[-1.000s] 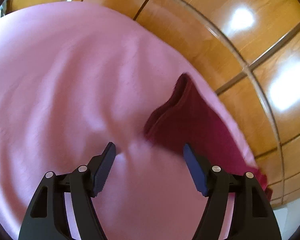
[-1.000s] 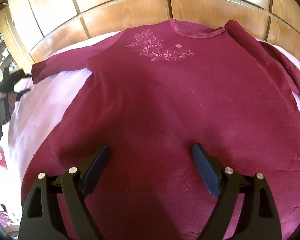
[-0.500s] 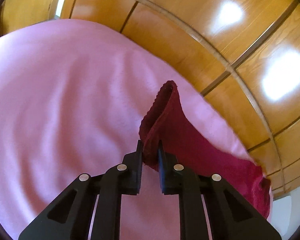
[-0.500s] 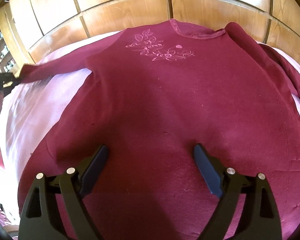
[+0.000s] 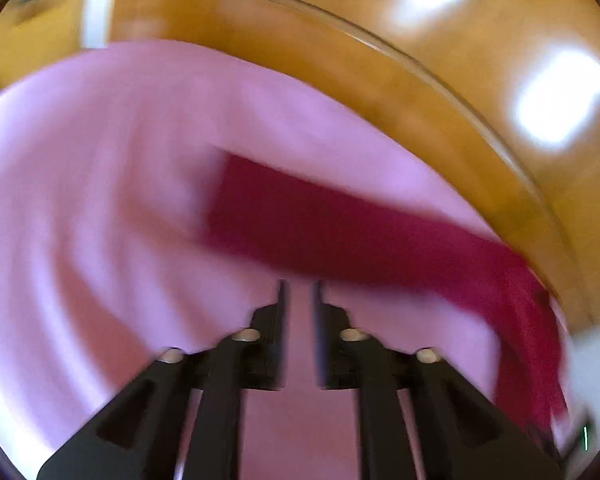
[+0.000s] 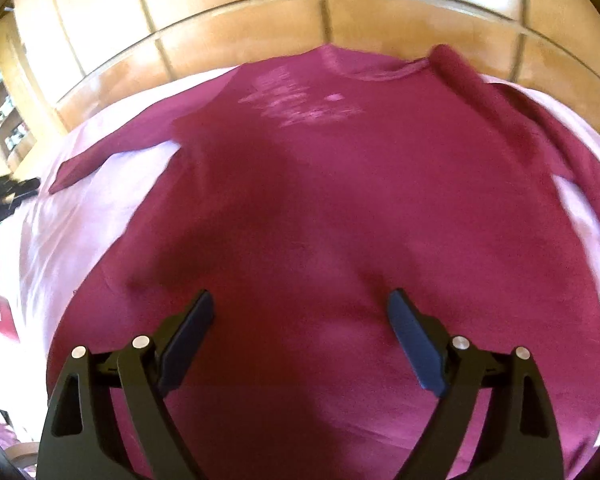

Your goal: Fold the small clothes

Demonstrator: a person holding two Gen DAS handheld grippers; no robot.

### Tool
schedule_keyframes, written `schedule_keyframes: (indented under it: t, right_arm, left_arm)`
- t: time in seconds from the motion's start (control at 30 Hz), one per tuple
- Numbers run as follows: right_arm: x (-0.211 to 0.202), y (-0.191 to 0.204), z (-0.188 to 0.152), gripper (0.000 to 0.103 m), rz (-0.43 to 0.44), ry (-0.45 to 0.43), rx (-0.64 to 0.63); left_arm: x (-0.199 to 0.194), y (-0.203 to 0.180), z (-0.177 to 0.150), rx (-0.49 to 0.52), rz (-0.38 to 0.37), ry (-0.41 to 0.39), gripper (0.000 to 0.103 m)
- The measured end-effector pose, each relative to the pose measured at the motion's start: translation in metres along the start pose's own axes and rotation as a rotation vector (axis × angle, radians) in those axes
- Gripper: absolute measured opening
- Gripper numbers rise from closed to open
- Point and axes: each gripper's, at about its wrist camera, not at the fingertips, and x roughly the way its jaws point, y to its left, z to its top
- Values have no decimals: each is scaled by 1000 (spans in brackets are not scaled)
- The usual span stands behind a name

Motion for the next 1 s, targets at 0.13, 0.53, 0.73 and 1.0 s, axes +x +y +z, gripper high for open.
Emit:
schedule_keyframes:
  t: [0.13, 0.53, 0.73, 1.0]
  right_arm:
    - [-37, -49, -12, 88, -89, -31, 91]
    - [-87, -164, -84, 56, -217, 81, 285]
    - [-93, -140, -90, 10, -170, 89, 155]
    - [-106, -158, -89, 57, -159, 54, 162]
  left_arm:
    - [-6, -68, -75, 139, -336, 145, 74]
    - [34, -166, -189, 360, -497, 409, 38]
    - [22, -172, -188, 431, -454, 364, 4]
    - [27, -171, -206, 351, -400, 422, 5]
